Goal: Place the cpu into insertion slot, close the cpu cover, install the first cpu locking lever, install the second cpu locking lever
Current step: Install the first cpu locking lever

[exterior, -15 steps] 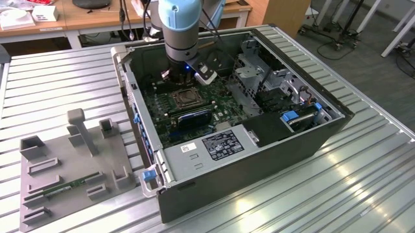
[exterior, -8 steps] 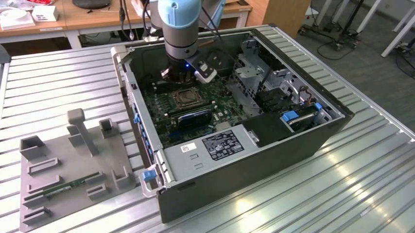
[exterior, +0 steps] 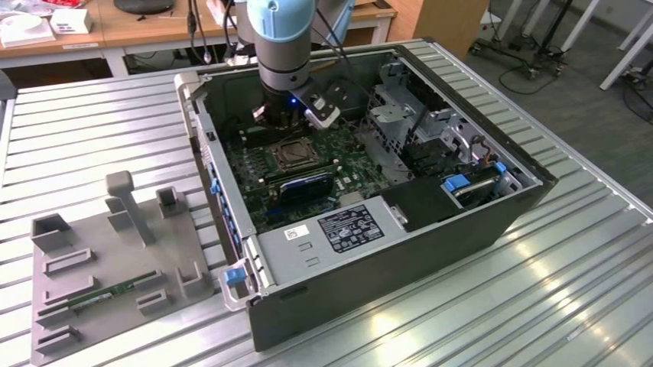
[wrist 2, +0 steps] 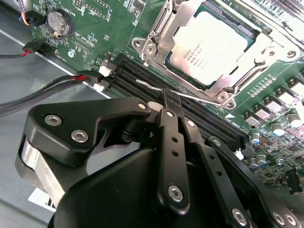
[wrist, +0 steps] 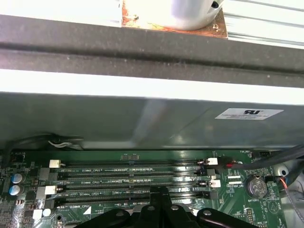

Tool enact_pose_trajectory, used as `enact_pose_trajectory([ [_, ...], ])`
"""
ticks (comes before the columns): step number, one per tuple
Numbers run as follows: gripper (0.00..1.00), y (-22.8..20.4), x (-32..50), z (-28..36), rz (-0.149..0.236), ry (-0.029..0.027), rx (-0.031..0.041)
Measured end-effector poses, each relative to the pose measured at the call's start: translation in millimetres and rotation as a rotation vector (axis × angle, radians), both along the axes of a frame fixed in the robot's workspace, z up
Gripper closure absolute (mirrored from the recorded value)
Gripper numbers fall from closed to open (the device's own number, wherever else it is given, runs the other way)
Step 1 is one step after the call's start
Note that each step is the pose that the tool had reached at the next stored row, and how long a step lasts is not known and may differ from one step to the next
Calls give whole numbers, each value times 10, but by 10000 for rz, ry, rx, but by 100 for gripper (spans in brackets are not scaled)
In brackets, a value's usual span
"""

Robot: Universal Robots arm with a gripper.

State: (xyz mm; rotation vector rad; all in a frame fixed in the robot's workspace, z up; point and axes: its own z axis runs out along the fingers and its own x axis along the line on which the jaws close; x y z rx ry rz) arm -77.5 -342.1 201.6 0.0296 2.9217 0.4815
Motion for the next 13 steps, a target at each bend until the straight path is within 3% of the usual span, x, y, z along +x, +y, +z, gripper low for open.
enact_pose_trajectory([
  [13, 89, -24, 4, 0, -2, 1, -1],
])
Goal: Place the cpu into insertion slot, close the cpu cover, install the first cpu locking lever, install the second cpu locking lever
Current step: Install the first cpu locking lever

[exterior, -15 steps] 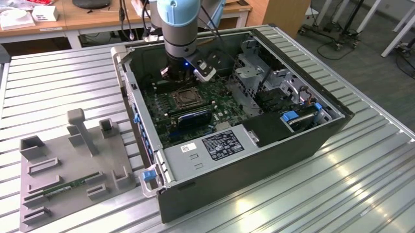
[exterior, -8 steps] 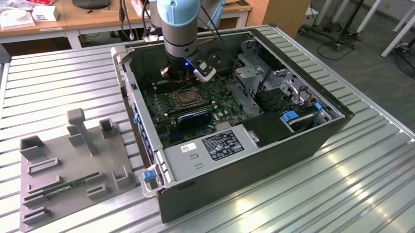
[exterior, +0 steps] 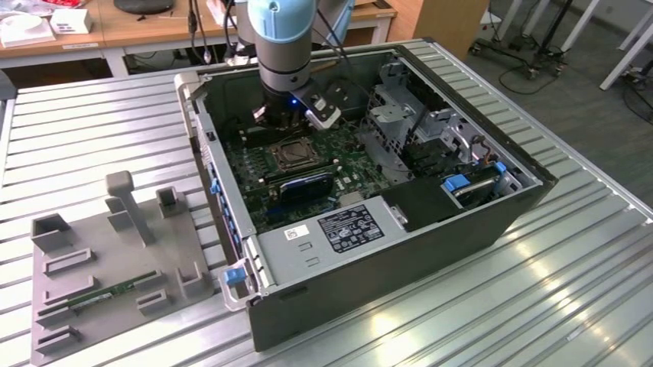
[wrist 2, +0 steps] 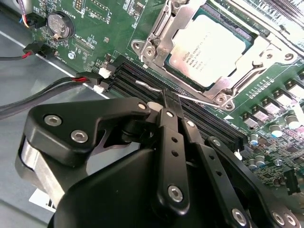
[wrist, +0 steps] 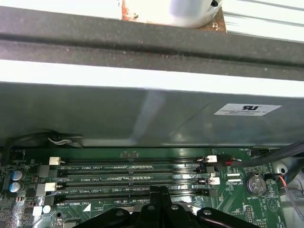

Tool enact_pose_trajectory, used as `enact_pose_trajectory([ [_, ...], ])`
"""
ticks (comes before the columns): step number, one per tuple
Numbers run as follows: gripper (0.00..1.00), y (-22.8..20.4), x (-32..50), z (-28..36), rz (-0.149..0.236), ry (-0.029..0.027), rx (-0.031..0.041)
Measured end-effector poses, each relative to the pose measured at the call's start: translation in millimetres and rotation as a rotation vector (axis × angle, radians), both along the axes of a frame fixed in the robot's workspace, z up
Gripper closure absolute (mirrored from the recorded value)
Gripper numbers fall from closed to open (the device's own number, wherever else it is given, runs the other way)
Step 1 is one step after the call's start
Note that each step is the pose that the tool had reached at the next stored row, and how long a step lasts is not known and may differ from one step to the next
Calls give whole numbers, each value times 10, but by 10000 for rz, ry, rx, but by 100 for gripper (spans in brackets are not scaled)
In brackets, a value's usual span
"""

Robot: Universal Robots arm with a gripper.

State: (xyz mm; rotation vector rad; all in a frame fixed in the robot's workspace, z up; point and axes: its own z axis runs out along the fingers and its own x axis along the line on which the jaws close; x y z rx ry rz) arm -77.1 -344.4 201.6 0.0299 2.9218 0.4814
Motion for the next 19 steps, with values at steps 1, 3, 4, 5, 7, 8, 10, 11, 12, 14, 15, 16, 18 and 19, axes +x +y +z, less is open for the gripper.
enact_pose_trajectory([
  [1, 89, 0, 0, 0, -1, 0, -1],
  [3, 89, -1, 0, -1, -1, 0, -1],
  [4, 89, 0, 1, -1, 0, 0, -1],
  [5, 89, 0, 1, -2, 1, 0, -1],
  [7, 89, 4, 2, -6, 2, -1, 1],
  [8, 89, 5, 3, -8, 2, 0, -1],
  [10, 89, 8, 5, -15, 0, 0, -4],
  [11, 89, 9, 6, -19, 0, 0, -5],
  [12, 89, 10, 7, -23, 1, 0, -6],
  [14, 89, 14, 9, -32, 1, 0, -8],
  [15, 89, 16, 10, -37, 0, -1, -9],
  [16, 89, 17, 12, -42, 0, 0, -11],
  [18, 89, 19, 20, -51, 1, 1, -14],
  [19, 89, 20, 24, -55, 0, 1, -15],
])
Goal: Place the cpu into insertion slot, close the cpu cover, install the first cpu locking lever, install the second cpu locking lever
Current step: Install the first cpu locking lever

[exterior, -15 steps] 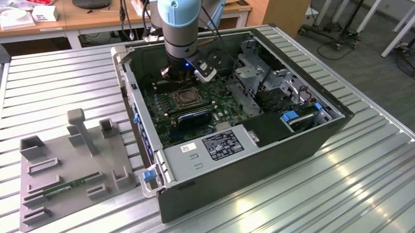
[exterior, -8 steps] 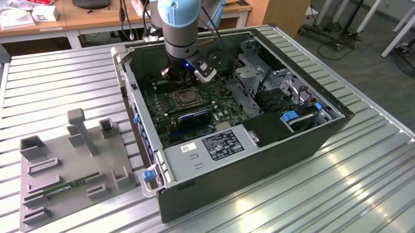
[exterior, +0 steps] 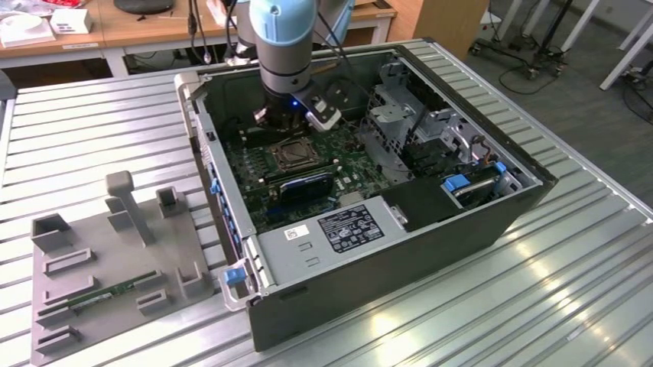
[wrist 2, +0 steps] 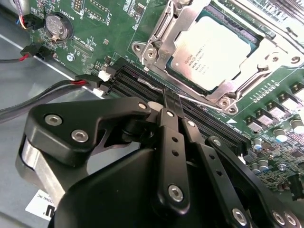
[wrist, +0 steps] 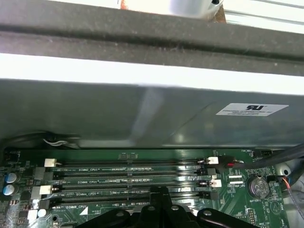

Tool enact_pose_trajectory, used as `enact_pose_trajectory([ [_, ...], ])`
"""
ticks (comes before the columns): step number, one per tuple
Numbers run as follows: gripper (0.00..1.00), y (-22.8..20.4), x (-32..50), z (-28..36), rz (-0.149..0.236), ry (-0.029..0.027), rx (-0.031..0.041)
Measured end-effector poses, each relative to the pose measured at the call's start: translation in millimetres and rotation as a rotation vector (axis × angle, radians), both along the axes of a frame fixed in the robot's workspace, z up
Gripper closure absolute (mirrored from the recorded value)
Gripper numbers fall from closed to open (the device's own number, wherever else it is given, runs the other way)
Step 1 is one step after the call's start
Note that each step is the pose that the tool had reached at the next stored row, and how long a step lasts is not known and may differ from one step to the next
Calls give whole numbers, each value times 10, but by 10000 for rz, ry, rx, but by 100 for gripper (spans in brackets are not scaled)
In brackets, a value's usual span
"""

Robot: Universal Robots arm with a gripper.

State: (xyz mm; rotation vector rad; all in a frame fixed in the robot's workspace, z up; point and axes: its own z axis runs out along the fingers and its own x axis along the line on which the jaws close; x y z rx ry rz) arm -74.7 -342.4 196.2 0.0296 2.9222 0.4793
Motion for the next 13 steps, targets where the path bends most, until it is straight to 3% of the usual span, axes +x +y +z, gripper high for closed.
enact_pose_trajectory([
  [13, 89, 5, 75, -47, 0, -2, -8],
])
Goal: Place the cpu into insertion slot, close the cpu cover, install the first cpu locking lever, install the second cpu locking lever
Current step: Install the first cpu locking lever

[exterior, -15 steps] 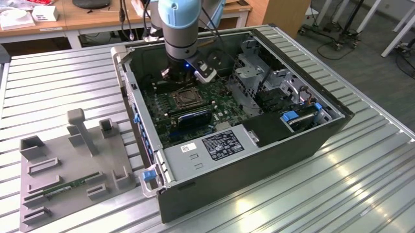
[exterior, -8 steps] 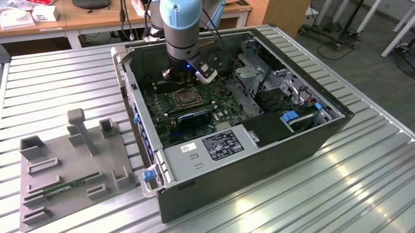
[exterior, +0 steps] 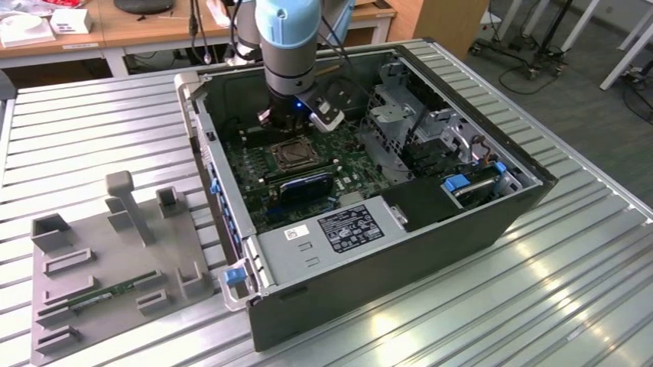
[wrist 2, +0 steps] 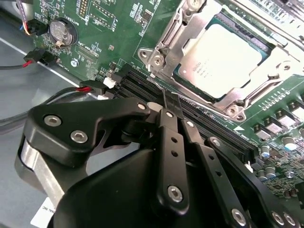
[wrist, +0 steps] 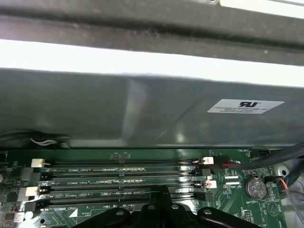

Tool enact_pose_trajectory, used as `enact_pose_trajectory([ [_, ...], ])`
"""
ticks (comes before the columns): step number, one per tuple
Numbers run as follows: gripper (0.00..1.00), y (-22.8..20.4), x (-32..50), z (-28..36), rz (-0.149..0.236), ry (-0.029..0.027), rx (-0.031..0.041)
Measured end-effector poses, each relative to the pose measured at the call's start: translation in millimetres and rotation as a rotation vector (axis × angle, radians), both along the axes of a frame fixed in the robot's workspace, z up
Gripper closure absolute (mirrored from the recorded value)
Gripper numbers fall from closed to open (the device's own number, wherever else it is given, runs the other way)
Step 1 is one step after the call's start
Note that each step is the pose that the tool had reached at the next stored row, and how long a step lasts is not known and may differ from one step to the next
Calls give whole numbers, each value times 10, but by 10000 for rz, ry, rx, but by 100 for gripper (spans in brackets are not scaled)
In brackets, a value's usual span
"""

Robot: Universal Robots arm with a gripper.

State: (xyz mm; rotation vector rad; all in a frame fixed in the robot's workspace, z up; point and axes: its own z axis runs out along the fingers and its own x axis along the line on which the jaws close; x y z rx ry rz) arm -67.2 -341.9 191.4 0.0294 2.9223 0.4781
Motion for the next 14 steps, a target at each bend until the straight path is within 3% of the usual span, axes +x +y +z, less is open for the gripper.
enact_pose_trajectory([
  [14, 89, -2, 17, -8, 0, 1, -19],
])
